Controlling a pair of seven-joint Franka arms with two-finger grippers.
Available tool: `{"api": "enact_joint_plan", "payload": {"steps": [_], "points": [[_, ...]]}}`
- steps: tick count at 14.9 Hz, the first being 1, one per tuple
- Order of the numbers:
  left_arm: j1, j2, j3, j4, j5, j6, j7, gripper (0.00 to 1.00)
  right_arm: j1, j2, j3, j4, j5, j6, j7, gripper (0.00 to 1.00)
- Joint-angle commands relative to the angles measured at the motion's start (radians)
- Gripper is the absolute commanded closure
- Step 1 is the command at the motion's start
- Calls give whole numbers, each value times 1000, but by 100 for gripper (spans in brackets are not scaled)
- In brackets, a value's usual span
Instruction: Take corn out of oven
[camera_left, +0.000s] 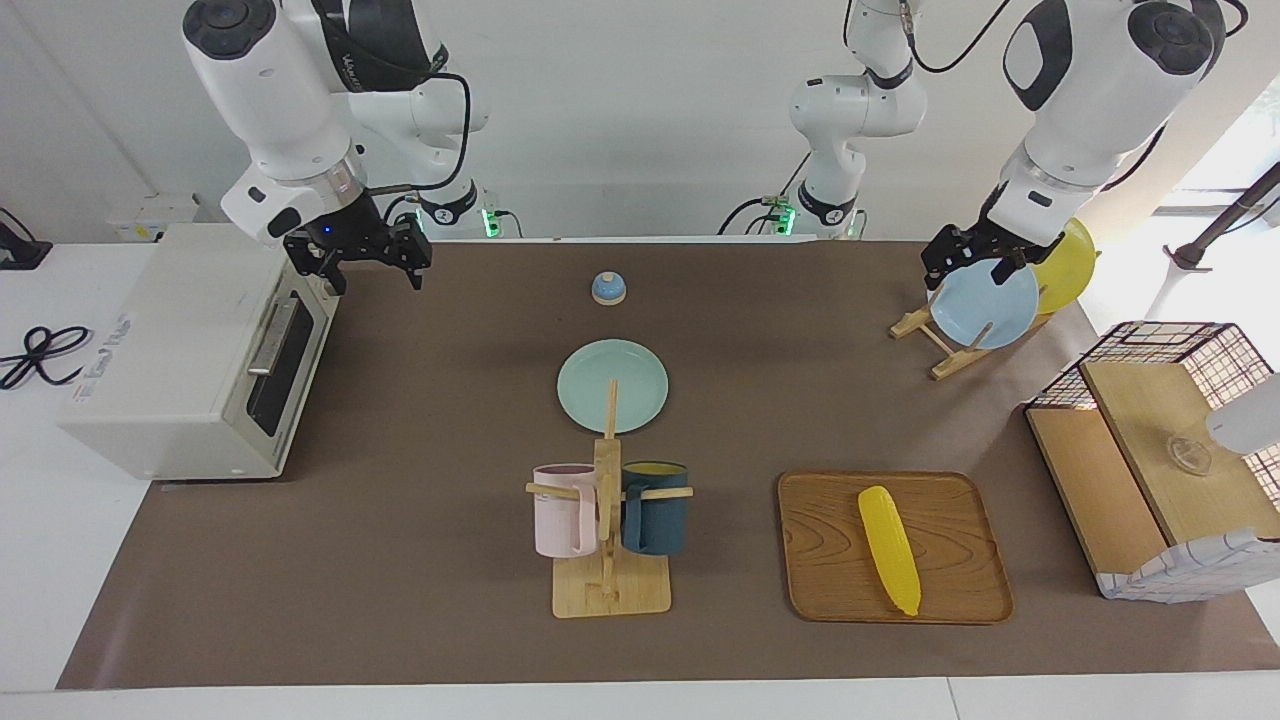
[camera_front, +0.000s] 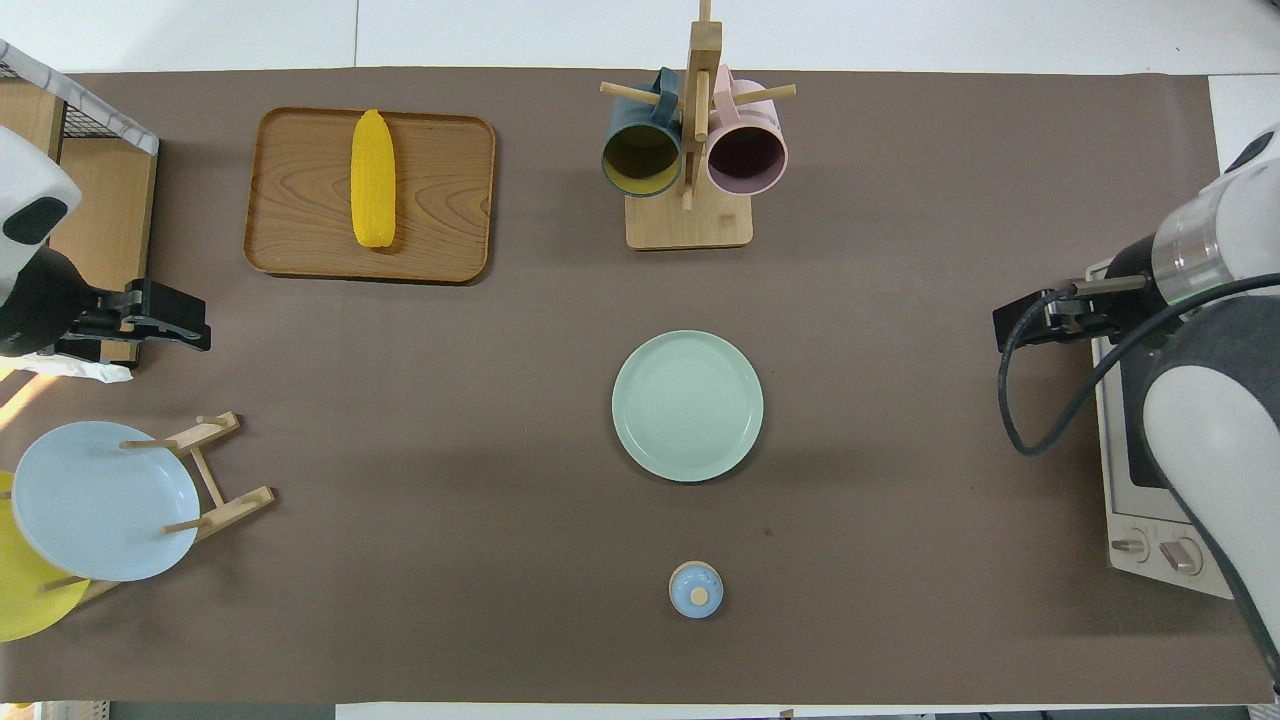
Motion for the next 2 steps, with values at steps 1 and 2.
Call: {"api": "enact_joint_plan", "payload": {"steps": [1, 2], "points": [[4, -18, -9, -12, 21, 15, -14, 0, -3, -10, 4, -1, 6, -17, 11, 0], [3, -18, -9, -12, 21, 15, -13, 0, -1, -10, 4, -1, 6, -19, 11, 0]]}}
